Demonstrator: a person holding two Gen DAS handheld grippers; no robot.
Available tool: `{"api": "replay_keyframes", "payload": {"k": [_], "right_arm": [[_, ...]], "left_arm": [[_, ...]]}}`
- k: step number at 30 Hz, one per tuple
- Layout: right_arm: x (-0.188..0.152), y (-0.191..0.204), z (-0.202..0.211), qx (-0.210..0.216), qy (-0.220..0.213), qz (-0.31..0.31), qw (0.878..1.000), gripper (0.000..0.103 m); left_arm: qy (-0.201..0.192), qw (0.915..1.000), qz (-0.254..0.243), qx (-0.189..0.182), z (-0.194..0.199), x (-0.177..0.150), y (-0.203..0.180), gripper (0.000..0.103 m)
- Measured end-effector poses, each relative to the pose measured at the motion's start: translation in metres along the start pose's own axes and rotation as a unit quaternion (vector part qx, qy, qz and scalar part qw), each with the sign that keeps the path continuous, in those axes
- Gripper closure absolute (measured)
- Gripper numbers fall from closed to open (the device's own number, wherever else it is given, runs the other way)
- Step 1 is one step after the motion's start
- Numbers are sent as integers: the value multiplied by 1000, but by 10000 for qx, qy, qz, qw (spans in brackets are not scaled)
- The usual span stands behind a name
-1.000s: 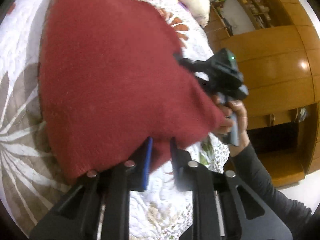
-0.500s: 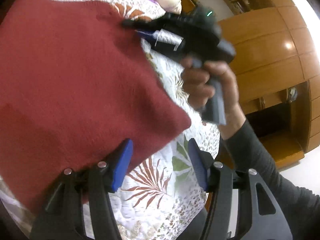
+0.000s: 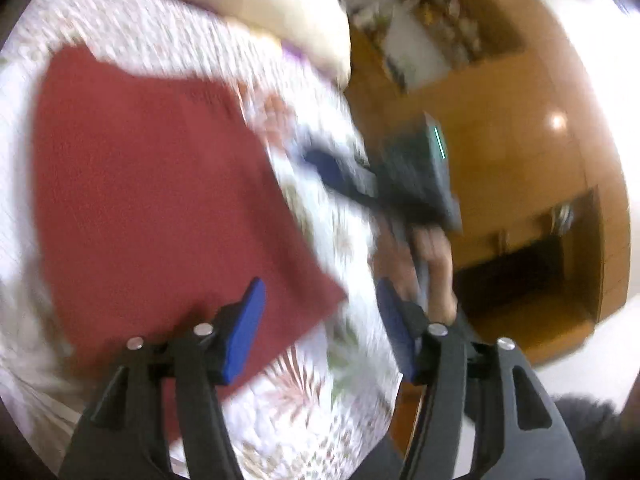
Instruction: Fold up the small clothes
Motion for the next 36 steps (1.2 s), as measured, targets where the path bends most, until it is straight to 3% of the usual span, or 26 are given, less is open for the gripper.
{"api": "replay_keyframes", "payload": {"k": [3,5,6,7,8,9,10,11,12,14,15,17,19,20,21,22,24,26,28,29,32,33,34,36], "right_arm": [[-36,13,-10,197,672,268,9972,76],[-52,-7,-26,-267,948,295,9947,89],[-57,-24,-30,-353,1008,225,9940,99],[-58,-34,-30,-175,984,-38,9950,99],[-58,-37,-26,-100,943,-233,9952,100],[-57,-29,-16,-151,854,-108,9962,99],[-56,-18,-7,-133,753,47,9971,94],[-57,-7,-2,22,683,90,9976,94],[-61,6,7,309,602,138,9976,94],[-70,10,7,410,622,156,9971,93],[-81,1,1,409,787,55,9960,95],[-97,-25,-10,112,964,-116,9952,103],[-103,-38,-7,252,843,-476,9950,103],[-100,-32,2,185,716,-408,9964,103],[-97,-24,11,209,610,-332,9974,98],[-97,-16,21,368,502,-300,9976,90],[-99,-10,34,488,347,-320,9977,87],[-107,-18,35,445,428,-427,9972,86],[-116,-42,16,23,690,-582,9959,91],[-118,-47,12,-44,711,-613,9956,91],[-110,-32,28,235,566,-544,9966,76],[-103,-25,42,375,467,-494,9970,50],[-94,-25,51,363,371,-500,9974,19],[-73,-32,59,317,303,-621,9971,10]], "left_arm": [[161,9968,267,731,-9,22,41,46],[513,9916,646,994,-24,23,79,66],[611,9899,691,1081,-27,23,87,80],[632,9890,738,1111,-25,24,88,83],[609,9886,818,1109,-19,28,85,82],[534,9892,816,1092,-14,30,78,69],[333,9925,630,994,-4,29,60,50],[262,9942,463,934,0,26,50,43],[293,9960,283,793,2,18,35,42],[531,9975,78,462,-7,-6,13,42],[618,9966,-45,545,-14,-19,9,41],[905,9901,-123,1068,-31,-39,28,52],[801,9905,76,1114,-28,-40,40,66],[707,9914,207,1079,-23,-36,39,66],[551,9931,275,997,-13,-34,33,57],[398,9955,190,842,-5,-36,22,38],[315,9951,-107,932,1,-47,12,28],[498,9903,-123,1288,-5,-56,25,33],[421,9910,63,1271,-2,-58,34,43],[381,9916,177,1224,4,-59,33,43],[115,9971,96,752,28,-68,13,22],[1,9971,-2,763,38,-75,13,12],[-59,9953,-27,968,44,-85,21,11],[155,9900,57,1399,45,-99,45,11]]}}
Point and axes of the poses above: each gripper's, at about its wrist camera, not at the fingertips, and z roughly against the way its jaws point, y to its left, x to its top, the point moved 6 cm from there along -z, roughly the way its jaws point, and after that the axes turned 3 degrees about z, right-handed, at the moved point
